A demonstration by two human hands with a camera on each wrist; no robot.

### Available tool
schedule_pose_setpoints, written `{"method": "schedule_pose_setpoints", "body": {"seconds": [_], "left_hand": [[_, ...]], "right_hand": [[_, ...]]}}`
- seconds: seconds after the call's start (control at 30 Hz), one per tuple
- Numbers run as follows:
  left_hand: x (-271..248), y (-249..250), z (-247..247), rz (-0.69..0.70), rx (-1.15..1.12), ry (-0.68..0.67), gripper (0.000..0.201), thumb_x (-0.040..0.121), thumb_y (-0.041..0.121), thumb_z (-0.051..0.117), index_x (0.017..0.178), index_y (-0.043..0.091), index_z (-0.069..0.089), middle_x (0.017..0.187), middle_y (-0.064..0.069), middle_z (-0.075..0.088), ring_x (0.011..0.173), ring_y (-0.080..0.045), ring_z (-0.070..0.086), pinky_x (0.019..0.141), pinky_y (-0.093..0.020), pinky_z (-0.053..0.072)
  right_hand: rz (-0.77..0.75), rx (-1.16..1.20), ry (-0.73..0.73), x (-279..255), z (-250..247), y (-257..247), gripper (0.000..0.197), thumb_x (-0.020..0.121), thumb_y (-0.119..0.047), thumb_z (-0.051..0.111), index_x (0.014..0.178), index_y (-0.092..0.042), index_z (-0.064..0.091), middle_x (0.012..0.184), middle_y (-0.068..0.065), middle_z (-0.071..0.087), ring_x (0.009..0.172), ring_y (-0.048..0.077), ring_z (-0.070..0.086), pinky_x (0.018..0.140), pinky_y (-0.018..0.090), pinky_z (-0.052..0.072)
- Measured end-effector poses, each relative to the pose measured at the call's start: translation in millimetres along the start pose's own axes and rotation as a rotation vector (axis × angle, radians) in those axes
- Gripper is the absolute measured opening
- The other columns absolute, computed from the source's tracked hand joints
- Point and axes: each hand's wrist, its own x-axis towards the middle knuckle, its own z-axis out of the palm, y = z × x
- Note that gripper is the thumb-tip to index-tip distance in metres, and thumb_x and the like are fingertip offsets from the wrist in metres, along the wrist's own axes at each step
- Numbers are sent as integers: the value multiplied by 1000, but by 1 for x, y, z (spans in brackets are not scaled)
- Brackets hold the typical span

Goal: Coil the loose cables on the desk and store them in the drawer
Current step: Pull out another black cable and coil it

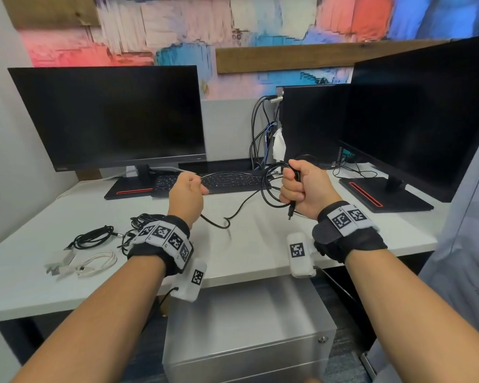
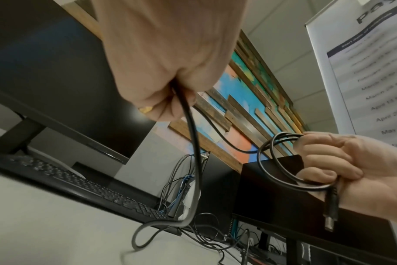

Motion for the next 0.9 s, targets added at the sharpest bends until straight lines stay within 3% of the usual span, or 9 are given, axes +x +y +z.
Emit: {"method": "schedule_pose_setpoints", "body": {"seconds": [0.1, 0.17, 0.23, 0.33, 0.47, 0.67, 0.77, 0.9], "left_hand": [[-1, 3, -1, -33, -33, 60, 19, 93, 14, 32, 89, 18, 50, 72, 3, 60, 68, -20, 48, 67, -37, 44], [-3, 3, 0, -39, -27, 43, 20, 94, 15, 32, 87, 18, 49, 72, 2, 59, 69, -21, 48, 66, -36, 43], [-5, 3, 1, -8, 65, -13, 20, 94, 16, 36, 81, 17, 52, 74, 2, 58, 70, -20, 48, 65, -33, 41], [-11, 2, -2, 131, 331, -134, 15, 93, 16, 49, 86, 12, 62, 81, 1, 59, 78, -17, 50, 72, -26, 37], [-16, -4, -4, 259, 519, -299, 6, 88, 17, 62, 84, 13, 64, 87, -3, 60, 80, -17, 51, 72, -26, 36], [-18, -3, -7, 257, 708, -404, 7, 87, 17, 63, 89, 11, 64, 89, -7, 65, 78, -24, 63, 73, -33, 50], [-19, 2, -8, 172, 568, -383, 11, 89, 17, 60, 85, 9, 67, 79, -5, 66, 65, -18, 67, 66, -31, 53], [-13, 9, -10, 77, 373, -159, 19, 93, 16, 50, 83, 5, 63, 75, -8, 67, 55, -15, 64, 55, -25, 48]], "right_hand": [[18, -14, -18, 1, -1, 2, 44, 99, -28, 28, 61, -15, 44, 39, -6, 25, 34, 11, 21, 54, 29, 26], [-4, -2, -16, 2, -1, 4, 43, 100, -28, 28, 64, -15, 47, 40, -6, 27, 36, 11, 22, 56, 29, 29], [-53, 36, -12, 4, 0, 4, 42, 101, -28, 29, 67, -15, 49, 41, -7, 27, 37, 11, 23, 57, 29, 30], [-125, 111, 18, 3, 4, -3, 40, 103, -32, 29, 73, -15, 50, 43, -9, 27, 39, 9, 22, 58, 27, 29], [-199, 139, 46, 3, 6, -12, 41, 104, -35, 28, 74, -17, 49, 47, -10, 30, 41, 7, 23, 59, 26, 29], [-283, 106, 109, 5, 5, -14, 36, 104, -32, 31, 75, -18, 49, 51, -9, 31, 47, 9, 23, 58, 26, 31], [-286, 45, 77, 3, 4, -14, 36, 104, -32, 31, 76, -18, 49, 50, -9, 32, 46, 9, 23, 59, 26, 31], [-235, 7, -24, 0, 6, -10, 37, 104, -28, 31, 77, -14, 52, 51, -7, 35, 46, 10, 28, 59, 27, 35]]}}
